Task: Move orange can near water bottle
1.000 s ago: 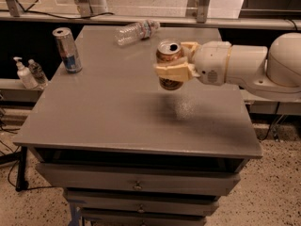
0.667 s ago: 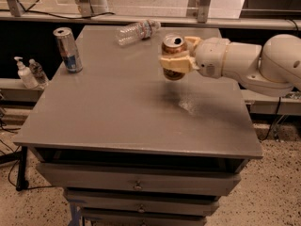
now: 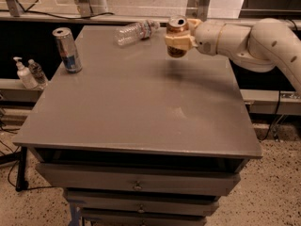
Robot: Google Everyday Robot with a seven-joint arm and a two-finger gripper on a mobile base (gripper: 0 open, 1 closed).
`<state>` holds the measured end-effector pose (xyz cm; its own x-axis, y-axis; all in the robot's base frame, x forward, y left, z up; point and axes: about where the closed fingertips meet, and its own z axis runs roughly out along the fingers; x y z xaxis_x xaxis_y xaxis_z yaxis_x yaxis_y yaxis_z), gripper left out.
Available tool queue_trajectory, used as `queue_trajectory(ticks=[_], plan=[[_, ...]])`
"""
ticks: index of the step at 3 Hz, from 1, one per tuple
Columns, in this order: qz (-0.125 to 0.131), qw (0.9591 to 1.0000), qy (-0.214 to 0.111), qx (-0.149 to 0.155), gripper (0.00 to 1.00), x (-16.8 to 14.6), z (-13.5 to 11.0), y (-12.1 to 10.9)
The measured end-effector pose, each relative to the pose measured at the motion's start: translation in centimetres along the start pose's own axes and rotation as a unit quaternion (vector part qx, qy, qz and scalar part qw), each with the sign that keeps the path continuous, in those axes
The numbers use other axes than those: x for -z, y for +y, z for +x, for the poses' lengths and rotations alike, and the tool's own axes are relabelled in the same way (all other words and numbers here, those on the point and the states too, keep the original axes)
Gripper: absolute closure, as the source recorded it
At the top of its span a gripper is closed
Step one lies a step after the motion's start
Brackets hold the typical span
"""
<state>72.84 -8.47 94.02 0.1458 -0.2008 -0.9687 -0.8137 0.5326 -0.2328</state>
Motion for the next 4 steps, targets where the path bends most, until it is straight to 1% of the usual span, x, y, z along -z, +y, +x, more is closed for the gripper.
queue_trajectory(ticks=[1, 2, 3, 4], plan=[[-0.010, 0.9999, 0.003, 0.005, 1.00, -2.9, 0.2, -3.4], [-0.024, 0.9997, 0.004, -0.002, 1.00, -5.8, 0.7, -5.4], [-0.034, 0.9994, -0.002, -0.008, 1.00, -8.1, 1.1, -6.3], [-0.040, 0.9991, -0.007, -0.016, 1.00, -10.1, 1.2, -6.6]])
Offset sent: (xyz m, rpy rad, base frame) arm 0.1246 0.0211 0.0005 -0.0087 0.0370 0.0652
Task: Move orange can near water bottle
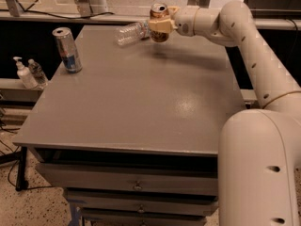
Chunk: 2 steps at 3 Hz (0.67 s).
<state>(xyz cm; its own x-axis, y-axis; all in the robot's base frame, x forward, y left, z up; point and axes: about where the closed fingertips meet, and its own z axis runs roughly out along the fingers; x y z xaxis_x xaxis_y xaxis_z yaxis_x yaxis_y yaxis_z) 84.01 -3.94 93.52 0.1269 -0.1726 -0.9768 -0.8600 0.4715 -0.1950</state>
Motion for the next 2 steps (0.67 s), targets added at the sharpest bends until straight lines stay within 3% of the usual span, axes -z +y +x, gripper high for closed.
queue_trajectory(ticks=[2], plan=[[-0.005, 0.9996, 0.007, -0.026, 1.00, -1.77, 1.55, -0.26]])
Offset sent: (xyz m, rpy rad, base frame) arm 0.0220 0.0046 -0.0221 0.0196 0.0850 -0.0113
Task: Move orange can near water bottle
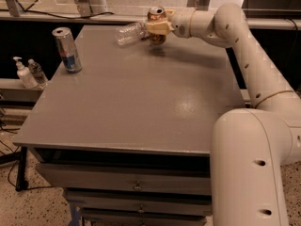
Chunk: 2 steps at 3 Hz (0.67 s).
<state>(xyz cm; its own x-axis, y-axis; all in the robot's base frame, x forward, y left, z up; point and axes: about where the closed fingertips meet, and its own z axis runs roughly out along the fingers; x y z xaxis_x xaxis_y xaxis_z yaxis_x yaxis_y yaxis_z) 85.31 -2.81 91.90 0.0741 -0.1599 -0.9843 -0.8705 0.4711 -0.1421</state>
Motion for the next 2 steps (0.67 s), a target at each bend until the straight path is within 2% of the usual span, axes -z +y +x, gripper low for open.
queue_trajectory(ticks=[1, 2], plan=[[0.001, 0.9999, 0.002, -0.013, 0.84, -0.34, 0.54, -0.17], [0.002, 0.9998, 0.001, -0.021, 0.61, -0.49, 0.82, -0.23]])
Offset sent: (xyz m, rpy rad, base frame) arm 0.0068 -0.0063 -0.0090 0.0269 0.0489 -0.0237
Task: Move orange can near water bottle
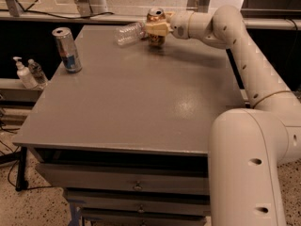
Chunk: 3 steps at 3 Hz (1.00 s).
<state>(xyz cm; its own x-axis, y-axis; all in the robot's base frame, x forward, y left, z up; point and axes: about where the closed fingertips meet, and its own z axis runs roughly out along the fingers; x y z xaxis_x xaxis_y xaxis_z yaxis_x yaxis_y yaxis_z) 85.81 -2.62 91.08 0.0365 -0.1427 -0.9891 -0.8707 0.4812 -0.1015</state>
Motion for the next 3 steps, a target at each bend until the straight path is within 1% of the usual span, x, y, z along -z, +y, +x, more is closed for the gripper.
queue_trajectory(ticks=[2, 3], plan=[[-0.001, 1.0000, -0.001, -0.010, 0.15, -0.15, 0.47, 0.02], [-0.004, 0.9999, -0.001, -0.015, 0.00, -0.23, 0.78, 0.13]])
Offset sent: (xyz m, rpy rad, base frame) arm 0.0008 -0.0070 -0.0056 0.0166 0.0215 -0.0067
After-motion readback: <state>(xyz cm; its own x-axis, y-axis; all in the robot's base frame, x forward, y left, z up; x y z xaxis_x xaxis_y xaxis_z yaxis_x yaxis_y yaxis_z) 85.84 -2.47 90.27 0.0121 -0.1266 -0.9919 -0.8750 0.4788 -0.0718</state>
